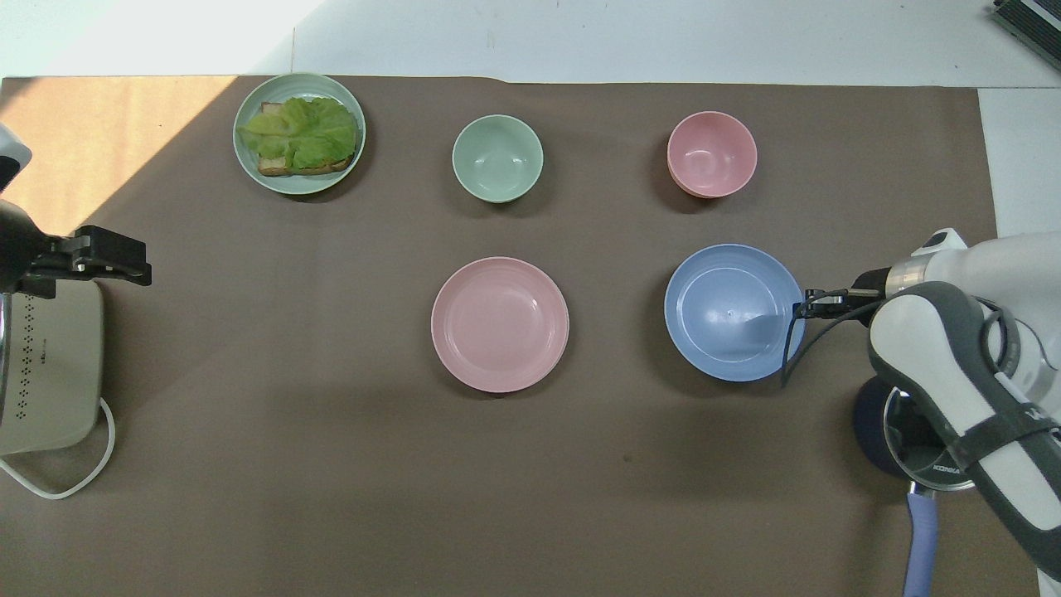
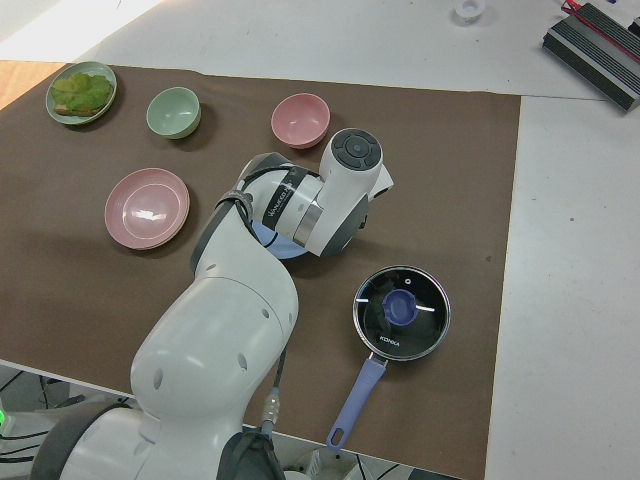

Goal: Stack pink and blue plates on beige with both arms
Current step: 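Carry the blue plate with the right gripper onto the pink plate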

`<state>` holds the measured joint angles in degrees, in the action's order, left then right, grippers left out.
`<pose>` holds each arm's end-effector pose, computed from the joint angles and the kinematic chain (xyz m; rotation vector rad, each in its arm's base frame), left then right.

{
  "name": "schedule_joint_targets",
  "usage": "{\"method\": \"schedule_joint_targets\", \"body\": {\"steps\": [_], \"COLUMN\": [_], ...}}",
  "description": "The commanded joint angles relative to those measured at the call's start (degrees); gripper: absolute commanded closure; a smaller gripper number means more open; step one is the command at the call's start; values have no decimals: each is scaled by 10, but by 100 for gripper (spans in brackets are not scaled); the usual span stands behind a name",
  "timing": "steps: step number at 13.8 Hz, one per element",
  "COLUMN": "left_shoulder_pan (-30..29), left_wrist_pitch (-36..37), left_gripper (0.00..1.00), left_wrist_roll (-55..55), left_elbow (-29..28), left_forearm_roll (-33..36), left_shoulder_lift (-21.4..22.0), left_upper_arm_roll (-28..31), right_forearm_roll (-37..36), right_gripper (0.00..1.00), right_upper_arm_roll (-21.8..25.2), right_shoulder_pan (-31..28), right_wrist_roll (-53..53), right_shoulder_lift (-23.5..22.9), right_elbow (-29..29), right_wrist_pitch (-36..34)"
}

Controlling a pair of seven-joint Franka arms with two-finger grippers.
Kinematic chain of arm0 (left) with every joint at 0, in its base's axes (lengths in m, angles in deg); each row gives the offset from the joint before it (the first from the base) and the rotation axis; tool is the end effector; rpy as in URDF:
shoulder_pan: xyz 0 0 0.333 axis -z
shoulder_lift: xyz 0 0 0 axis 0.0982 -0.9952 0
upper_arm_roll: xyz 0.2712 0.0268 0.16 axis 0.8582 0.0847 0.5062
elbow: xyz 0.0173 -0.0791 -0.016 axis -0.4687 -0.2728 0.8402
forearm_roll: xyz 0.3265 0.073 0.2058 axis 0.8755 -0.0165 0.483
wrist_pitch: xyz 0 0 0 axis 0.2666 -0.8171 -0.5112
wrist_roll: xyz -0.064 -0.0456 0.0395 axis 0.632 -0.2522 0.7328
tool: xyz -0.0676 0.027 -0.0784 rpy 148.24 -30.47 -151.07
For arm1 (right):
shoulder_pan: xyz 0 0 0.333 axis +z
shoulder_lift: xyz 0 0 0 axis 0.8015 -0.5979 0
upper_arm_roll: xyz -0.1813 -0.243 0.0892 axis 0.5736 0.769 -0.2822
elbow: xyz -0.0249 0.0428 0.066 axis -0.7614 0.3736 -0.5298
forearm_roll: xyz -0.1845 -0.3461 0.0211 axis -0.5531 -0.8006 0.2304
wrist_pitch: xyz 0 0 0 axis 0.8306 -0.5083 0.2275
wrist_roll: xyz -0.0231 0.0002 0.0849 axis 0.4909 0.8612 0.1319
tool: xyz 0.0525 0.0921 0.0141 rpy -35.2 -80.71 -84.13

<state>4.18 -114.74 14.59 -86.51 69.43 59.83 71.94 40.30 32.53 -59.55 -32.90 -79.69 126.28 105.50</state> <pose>0.5514 -0.0368 0.6066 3.1218 0.1138 -0.0538 0.5516 -0.0395 0.3550 -2.8506 0.0974 -0.0281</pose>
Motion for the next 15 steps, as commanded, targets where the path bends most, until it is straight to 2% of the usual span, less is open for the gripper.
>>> {"method": "schedule_joint_targets", "body": {"steps": [1, 3, 5, 8, 12, 15], "left_shoulder_pan": [0, 0, 0, 0, 0, 0], "left_wrist_pitch": [1, 1, 1, 1, 1, 1], "left_gripper": [0, 0, 0, 0, 0, 0], "left_wrist_roll": [-2, -2, -2, -2, -2, -2], "left_elbow": [-8, -8, -8, -8, -8, -8], "left_forearm_roll": [11, 11, 11, 11, 11, 11], "left_shoulder_lift": [9, 9, 9, 9, 9, 9], "left_upper_arm_roll": [0, 0, 0, 0, 0, 0], "right_forearm_roll": [18, 18, 8, 5, 3, -23], "right_gripper": [100, 100, 100, 100, 100, 100], "right_upper_arm_roll": [-10, -12, -12, -12, -11, -12], "right_shoulder_pan": [17, 74, 140, 237, 301, 314], "right_wrist_roll": [-8, 35, 144, 234, 279, 298], "right_shoulder_lift": [41, 37, 33, 2, -30, -57], "right_elbow": [-3, -6, -4, -8, -10, -17], "right_wrist_pitch": [-29, 1, 55, 110, 159, 187]}}
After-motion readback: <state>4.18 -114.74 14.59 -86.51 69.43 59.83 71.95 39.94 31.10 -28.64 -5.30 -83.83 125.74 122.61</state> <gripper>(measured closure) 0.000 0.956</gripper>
